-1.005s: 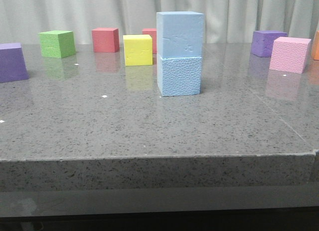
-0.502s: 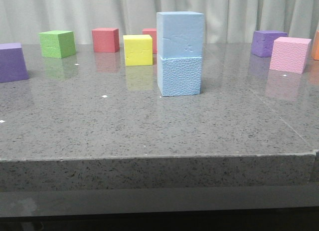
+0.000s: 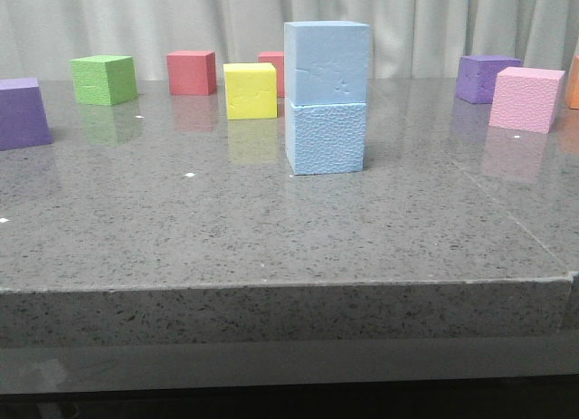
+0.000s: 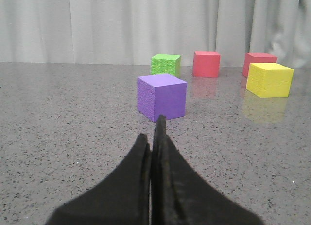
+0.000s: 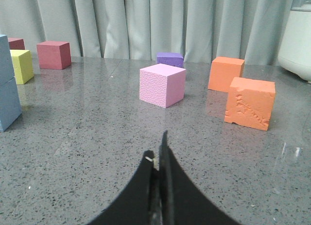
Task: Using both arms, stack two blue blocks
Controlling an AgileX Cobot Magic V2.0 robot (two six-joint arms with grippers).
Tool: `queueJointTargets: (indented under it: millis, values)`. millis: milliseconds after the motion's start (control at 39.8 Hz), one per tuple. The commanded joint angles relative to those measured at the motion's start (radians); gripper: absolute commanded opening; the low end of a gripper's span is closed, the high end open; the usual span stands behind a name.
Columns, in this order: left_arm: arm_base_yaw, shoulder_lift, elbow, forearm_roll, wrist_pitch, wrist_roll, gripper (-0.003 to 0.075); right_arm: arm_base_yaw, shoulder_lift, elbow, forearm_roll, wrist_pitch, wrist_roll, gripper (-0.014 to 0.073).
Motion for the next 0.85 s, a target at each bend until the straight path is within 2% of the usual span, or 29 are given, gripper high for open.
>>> queueJointTargets:
  millis: [0,829]
  values:
    - [0.000,-0.017,-0.001,-0.002,-0.082,-0.007,-0.0019,-0.006,-0.018,-0.004,0.005,-0.091,-0.008,-0.0067]
    - [0.000,-0.017,-0.001,-0.002,-0.082,-0.007,-0.0019,-0.013,-0.018,-0.004,0.005,-0.091,-0.008,-0.0067]
